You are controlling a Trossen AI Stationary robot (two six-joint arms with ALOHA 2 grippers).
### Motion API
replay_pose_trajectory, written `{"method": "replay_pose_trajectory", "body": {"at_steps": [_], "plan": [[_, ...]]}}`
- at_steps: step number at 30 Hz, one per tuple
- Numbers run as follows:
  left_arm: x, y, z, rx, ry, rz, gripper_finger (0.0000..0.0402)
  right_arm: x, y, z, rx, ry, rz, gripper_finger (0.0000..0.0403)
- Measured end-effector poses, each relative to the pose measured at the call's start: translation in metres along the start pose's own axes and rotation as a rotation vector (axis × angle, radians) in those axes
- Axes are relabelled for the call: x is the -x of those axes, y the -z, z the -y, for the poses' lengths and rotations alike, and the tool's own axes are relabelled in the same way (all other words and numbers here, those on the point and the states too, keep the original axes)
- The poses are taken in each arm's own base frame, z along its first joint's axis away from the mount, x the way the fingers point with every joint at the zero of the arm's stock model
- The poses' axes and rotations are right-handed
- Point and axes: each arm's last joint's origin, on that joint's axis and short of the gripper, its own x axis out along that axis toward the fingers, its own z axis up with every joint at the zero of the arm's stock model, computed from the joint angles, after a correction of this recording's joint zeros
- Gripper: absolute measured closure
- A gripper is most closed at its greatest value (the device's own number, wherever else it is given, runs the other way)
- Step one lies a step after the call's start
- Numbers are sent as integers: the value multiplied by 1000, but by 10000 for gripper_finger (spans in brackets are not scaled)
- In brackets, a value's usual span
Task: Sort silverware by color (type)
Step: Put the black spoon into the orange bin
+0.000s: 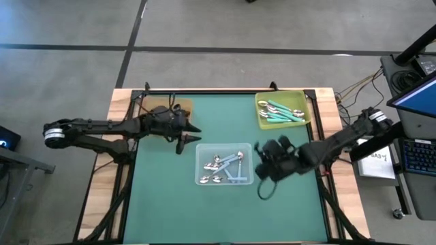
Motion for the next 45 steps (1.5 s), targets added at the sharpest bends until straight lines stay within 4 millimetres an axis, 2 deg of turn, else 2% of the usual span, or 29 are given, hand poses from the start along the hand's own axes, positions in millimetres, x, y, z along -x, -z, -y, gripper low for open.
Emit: {"method": "replay_pose_trajectory", "body": {"at_steps": [6, 10, 13, 19, 28, 38, 42, 45], "plan": [[-23, -1, 7, -47, 49, 88, 255, -14, -62, 7, 104, 14, 352, 394], [-37, 0, 2, -50, -93, 157, 255, -24, -95, 9, 158, -87, 493, 394], [-42, -2, -2, -60, -168, 228, 255, -30, -108, 12, 177, -152, 547, 394], [-49, -9, -1, -72, -151, 365, 255, -53, -115, 15, 231, -113, 563, 394], [-65, -8, 1, -39, -95, 350, 255, -79, -121, 10, 253, -160, 623, 394], [-69, -23, 1, -65, -109, 387, 258, -82, -123, 7, 261, -191, 658, 394], [-68, -24, 0, -61, -137, 386, 291, -80, -123, 6, 268, -194, 661, 394], [-68, -24, 0, -60, -141, 376, 347, -80, -122, 5, 277, -225, 659, 394]]}}
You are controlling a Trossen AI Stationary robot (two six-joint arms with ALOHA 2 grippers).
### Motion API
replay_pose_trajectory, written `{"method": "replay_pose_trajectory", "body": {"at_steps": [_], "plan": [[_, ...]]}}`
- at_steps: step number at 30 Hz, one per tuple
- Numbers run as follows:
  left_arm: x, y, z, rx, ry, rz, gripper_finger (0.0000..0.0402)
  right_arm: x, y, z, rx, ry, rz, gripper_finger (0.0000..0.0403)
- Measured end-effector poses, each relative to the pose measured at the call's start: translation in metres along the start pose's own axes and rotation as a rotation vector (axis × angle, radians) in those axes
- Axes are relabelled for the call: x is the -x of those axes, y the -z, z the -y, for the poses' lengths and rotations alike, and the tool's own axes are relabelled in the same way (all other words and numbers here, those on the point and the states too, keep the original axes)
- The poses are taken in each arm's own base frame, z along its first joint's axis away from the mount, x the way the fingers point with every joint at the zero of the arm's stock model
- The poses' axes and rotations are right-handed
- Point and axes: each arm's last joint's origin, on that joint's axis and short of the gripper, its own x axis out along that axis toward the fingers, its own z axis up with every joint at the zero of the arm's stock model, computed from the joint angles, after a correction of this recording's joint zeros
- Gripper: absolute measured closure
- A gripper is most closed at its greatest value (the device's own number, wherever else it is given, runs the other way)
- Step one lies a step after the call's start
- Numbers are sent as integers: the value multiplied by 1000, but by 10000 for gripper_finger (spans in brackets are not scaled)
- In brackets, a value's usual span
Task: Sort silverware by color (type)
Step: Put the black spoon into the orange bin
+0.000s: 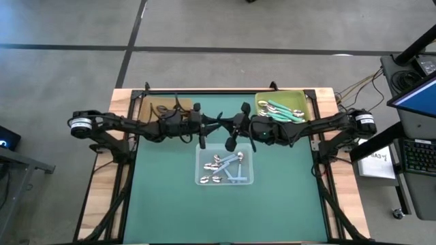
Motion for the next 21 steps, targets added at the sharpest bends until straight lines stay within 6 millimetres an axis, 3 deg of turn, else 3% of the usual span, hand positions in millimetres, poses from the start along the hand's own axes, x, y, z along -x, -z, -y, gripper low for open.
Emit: {"method": "replay_pose_trajectory", "body": {"at_steps": [3, 11, 17, 21], "plan": [[0, 0, 0, -5, 5, -1, 390, -1, 0, 0, -23, -27, 5, 394], [1, 0, -1, 2, -18, -31, 401, 7, -3, 2, -53, -42, -38, 361], [14, -3, -11, -72, -195, -157, 401, 32, -9, 11, -75, -37, -173, 308], [38, -3, -29, -155, -427, -375, 401, 54, -6, 21, -123, 1, -329, 290]]}}
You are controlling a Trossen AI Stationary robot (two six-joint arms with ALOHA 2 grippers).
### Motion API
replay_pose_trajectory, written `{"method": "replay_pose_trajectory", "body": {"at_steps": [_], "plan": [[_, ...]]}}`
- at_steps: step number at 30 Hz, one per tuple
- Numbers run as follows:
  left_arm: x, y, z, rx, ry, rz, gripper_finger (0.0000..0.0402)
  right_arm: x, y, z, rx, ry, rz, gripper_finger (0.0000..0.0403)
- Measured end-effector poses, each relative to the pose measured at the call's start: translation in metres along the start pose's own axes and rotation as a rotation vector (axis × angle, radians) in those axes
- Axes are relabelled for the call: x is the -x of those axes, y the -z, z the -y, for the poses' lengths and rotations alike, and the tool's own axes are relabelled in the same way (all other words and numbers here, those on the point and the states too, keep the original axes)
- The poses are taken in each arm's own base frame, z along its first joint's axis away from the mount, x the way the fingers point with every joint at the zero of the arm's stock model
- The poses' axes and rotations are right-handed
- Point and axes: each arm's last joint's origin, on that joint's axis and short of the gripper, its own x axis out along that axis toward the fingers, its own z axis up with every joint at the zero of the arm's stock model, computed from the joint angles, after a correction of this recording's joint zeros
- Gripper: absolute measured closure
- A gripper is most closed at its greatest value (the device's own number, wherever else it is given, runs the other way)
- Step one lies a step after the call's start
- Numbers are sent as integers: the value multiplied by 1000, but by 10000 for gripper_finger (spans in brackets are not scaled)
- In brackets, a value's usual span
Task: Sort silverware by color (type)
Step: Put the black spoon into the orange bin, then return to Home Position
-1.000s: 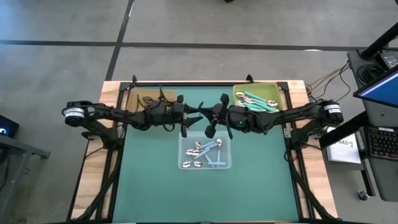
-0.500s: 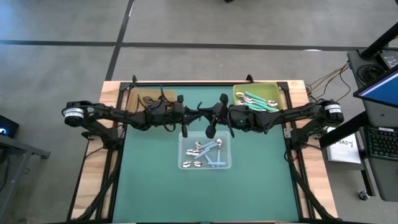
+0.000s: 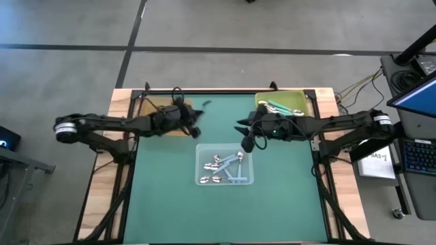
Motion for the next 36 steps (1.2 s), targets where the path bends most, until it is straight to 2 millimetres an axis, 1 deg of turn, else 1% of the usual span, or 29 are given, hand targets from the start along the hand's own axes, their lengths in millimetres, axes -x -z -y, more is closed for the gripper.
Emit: {"method": "replay_pose_trajectory", "body": {"at_steps": [3, 5, 8, 10, 14, 17, 19, 23, 26, 28, 30, 32, 36], "plan": [[15, 14, -22, -68, -228, -207, 401, 10, 13, 8, -16, 91, -137, 288], [26, 24, -36, -101, -371, -332, 401, 16, 20, 15, -4, 196, -205, 291], [38, 33, -57, -106, -537, -439, 401, 24, 28, 23, 30, 338, -267, 299], [42, 39, -69, -87, -577, -486, 401, 27, 31, 26, 22, 374, -292, 304], [40, 47, -86, 8, -557, -524, 401, 30, 32, 26, -27, 350, -313, 311], [38, 50, -92, 30, -539, -550, 397, 31, 33, 25, -50, 280, -344, 314], [36, 52, -94, 21, -539, -567, 385, 32, 33, 24, -50, 254, -359, 314], [35, 58, -91, 31, -460, -622, 346, 34, 33, 25, 1, 227, -373, 310], [35, 60, -87, 73, -346, -640, 313, 33, 37, 24, 54, 198, -390, 307], [34, 59, -85, 109, -257, -630, 294, 31, 44, 25, 82, 182, -378, 307], [34, 58, -82, 147, -147, -608, 282, 28, 55, 27, 103, 168, -344, 309], [33, 53, -78, 182, -25, -554, 277, 26, 71, 33, 90, 140, -320, 311], [41, 41, -72, 235, 192, -426, 274, 30, 104, 52, -26, 63, -276, 312]]}}
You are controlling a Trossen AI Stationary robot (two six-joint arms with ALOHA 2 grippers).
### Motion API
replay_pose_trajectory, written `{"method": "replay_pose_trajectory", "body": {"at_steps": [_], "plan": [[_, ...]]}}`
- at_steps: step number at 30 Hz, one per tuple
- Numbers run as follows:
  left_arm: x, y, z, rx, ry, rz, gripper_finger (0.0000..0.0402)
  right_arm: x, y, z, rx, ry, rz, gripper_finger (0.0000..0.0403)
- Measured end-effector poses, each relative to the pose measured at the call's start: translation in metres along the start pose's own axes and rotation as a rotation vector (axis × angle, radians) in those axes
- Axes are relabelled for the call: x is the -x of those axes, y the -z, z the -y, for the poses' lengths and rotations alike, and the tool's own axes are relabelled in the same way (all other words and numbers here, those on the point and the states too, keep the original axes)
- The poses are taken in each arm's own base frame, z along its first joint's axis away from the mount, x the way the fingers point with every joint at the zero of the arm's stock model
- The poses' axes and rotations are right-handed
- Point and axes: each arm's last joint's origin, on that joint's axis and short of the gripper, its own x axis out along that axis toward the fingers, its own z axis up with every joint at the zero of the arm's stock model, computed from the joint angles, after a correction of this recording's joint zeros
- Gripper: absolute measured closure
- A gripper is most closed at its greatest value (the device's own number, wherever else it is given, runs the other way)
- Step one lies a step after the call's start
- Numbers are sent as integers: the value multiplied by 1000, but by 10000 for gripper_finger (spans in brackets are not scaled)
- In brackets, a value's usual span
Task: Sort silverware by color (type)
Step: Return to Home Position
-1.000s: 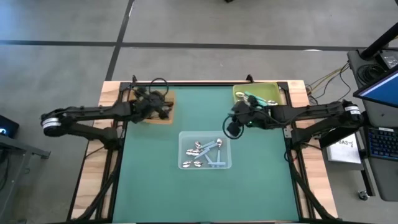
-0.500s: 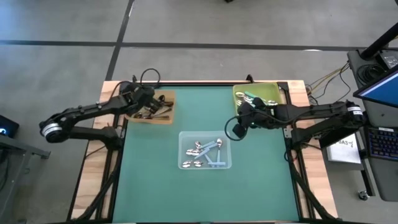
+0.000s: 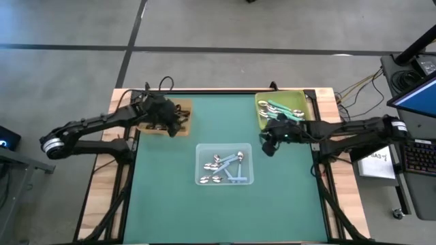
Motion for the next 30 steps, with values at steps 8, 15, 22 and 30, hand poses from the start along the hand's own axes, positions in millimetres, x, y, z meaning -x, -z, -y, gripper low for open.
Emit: {"method": "replay_pose_trajectory", "body": {"at_steps": [8, 15, 22, 30], "plan": [[41, 30, 23, 44, 255, 166, 274, 11, 50, 26, -135, -106, 202, 313], [57, 67, 37, 71, 396, 476, 274, 14, 74, 32, -169, -164, 367, 310], [53, 95, 39, 58, 431, 657, 274, 10, 92, 35, -210, -167, 350, 313], [43, 107, 35, 40, 402, 757, 274, 3, 105, 37, -208, -157, 313, 313]]}}
